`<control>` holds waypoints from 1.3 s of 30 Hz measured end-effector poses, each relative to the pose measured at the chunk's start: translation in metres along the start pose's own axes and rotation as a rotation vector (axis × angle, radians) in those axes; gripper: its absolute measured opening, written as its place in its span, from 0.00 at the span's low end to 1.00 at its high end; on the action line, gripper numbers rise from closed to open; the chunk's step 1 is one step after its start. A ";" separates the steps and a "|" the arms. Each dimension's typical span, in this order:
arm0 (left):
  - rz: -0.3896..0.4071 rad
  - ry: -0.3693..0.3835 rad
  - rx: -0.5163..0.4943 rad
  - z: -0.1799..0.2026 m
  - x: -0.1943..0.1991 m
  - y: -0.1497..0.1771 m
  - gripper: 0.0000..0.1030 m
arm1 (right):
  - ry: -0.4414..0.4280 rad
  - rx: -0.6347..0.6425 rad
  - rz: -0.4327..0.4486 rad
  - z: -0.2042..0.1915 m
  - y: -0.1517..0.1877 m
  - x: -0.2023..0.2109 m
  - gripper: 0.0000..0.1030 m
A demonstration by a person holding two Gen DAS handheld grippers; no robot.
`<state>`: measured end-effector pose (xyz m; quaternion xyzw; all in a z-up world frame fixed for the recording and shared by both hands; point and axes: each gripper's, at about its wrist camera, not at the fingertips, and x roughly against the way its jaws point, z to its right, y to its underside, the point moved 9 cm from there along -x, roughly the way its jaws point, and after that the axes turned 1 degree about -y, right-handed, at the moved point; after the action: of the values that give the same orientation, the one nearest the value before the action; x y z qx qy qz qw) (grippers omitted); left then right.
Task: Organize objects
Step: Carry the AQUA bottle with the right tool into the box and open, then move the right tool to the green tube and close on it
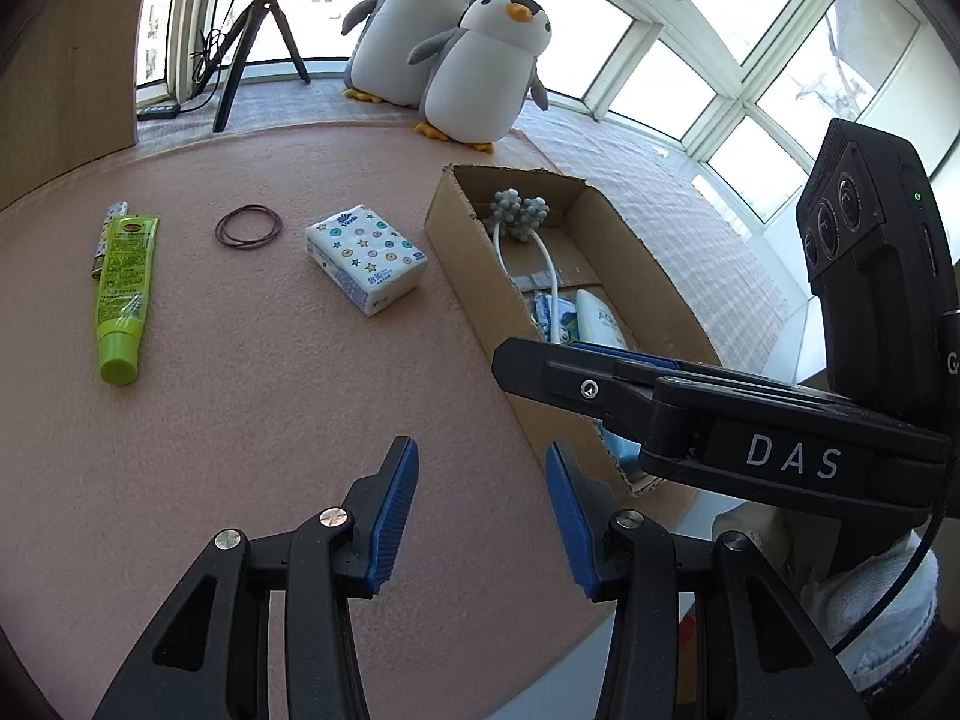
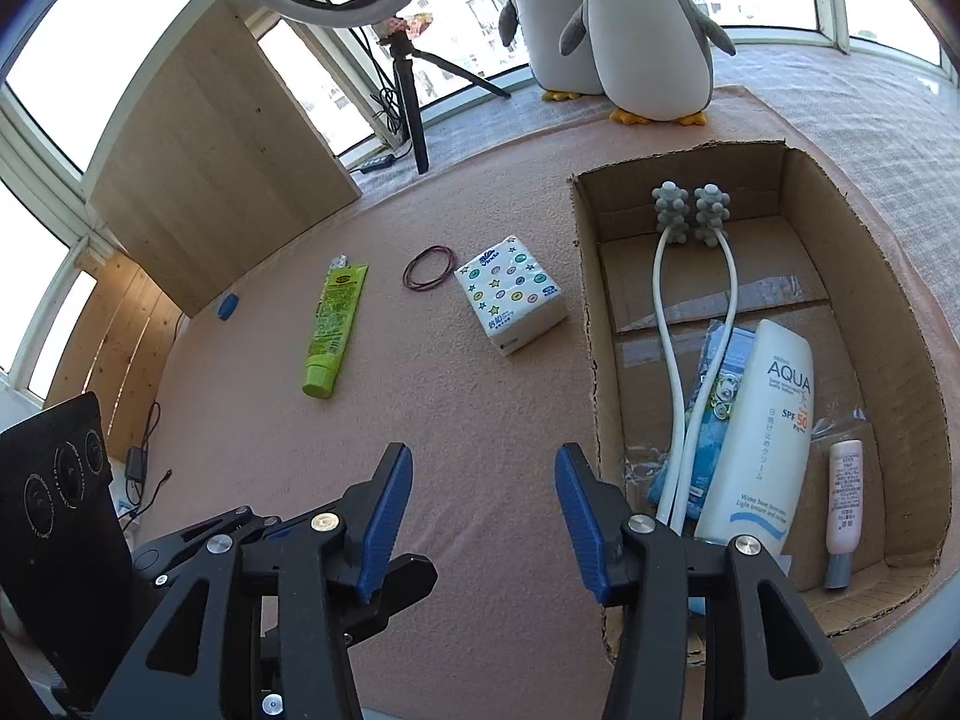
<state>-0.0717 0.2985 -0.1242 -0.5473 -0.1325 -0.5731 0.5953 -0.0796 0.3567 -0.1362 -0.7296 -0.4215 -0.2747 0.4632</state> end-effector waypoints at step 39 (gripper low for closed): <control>0.073 -0.188 0.339 -0.227 0.081 0.037 0.47 | -0.059 0.064 -0.125 -0.079 -0.082 -0.112 0.45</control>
<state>-0.1223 0.0634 -0.1624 -0.4949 -0.2619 -0.4670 0.6844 -0.2069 0.2619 -0.1550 -0.6943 -0.4883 -0.2682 0.4556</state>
